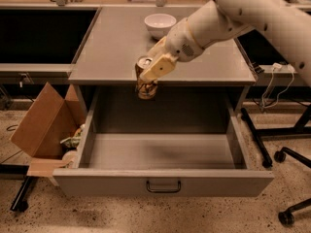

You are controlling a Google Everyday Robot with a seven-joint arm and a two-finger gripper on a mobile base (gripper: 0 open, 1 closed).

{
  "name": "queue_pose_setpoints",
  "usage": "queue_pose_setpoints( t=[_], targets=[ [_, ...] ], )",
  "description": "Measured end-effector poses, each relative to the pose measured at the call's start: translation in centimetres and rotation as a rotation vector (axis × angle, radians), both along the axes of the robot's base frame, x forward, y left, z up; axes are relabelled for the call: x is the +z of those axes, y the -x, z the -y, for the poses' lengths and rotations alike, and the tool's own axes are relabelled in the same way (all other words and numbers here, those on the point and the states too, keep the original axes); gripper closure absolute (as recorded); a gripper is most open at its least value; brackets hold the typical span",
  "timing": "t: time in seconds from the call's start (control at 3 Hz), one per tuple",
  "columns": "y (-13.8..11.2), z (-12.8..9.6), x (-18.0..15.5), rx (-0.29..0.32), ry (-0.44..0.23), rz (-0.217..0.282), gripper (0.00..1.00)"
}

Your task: Pick orange can from top drawer and place on counter

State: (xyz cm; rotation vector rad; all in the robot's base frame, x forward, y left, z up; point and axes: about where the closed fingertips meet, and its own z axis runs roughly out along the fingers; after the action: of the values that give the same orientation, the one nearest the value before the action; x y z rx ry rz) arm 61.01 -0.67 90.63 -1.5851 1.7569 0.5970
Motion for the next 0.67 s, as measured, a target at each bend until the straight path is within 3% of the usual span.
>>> queue_pose_setpoints(
  t=[0.33,0.67],
  targets=[
    [-1.9,0.4,4.2,-0.028,-0.017,-0.001,1.00],
    [-4.5,0.7,5.7,-0.071,-0.045,-0.017,1.00]
  ],
)
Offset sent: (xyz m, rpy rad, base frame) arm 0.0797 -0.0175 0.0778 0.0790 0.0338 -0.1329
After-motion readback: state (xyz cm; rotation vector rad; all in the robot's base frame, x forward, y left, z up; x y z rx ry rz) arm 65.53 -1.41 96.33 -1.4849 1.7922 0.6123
